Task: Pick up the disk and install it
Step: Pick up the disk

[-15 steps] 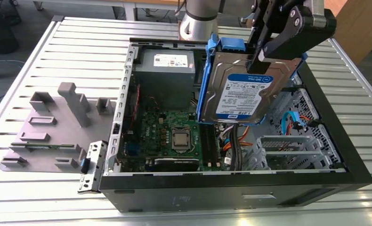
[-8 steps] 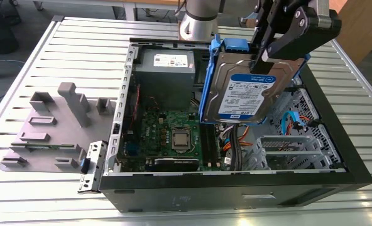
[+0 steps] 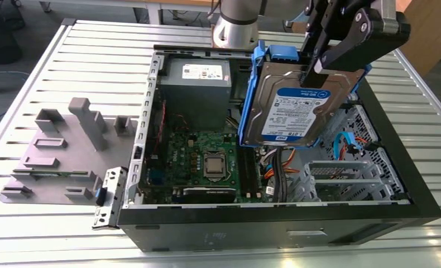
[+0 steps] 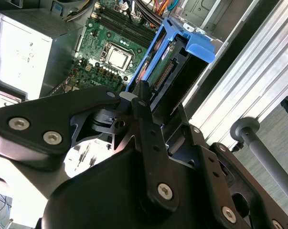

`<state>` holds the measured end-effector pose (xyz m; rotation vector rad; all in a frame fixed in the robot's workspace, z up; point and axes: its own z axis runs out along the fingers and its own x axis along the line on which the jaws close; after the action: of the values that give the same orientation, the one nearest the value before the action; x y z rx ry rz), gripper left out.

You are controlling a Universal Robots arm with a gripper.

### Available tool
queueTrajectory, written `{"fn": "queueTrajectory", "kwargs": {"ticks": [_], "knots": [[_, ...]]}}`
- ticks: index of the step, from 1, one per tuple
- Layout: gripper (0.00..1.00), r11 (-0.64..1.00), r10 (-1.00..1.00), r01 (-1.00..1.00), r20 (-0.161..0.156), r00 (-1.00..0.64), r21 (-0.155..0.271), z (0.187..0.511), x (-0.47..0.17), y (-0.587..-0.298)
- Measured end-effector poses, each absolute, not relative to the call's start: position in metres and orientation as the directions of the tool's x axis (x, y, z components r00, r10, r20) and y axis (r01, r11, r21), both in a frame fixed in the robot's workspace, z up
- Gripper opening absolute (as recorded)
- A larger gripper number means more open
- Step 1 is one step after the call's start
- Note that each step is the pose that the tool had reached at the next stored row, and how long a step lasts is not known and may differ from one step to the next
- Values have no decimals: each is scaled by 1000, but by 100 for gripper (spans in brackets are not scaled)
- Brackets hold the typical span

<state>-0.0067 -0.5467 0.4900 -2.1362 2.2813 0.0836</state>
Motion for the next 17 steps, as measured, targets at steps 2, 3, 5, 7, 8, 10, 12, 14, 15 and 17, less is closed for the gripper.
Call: {"fn": "queueTrajectory", "kwargs": {"ticks": [2,3,5,7,8,10,12,14,15,17], "knots": [[35,65,-997,-997,-48,-66,29,490,-7,-547],[35,65,-997,-997,-48,-66,29,490,-7,-547],[35,65,-997,-997,-48,-66,29,490,-7,-547],[35,65,-997,-997,-48,-66,29,490,-6,-547],[35,65,-997,-997,-48,-66,29,490,-5,-547],[35,65,-997,-997,-48,-66,29,490,-3,-547],[35,65,-997,-997,-48,-66,29,490,-1,-547],[35,65,-997,-997,-48,-66,29,490,2,-547],[35,65,-997,-997,-48,-66,29,490,3,-547],[35,65,-997,-997,-48,-66,29,490,3,-547]]}}
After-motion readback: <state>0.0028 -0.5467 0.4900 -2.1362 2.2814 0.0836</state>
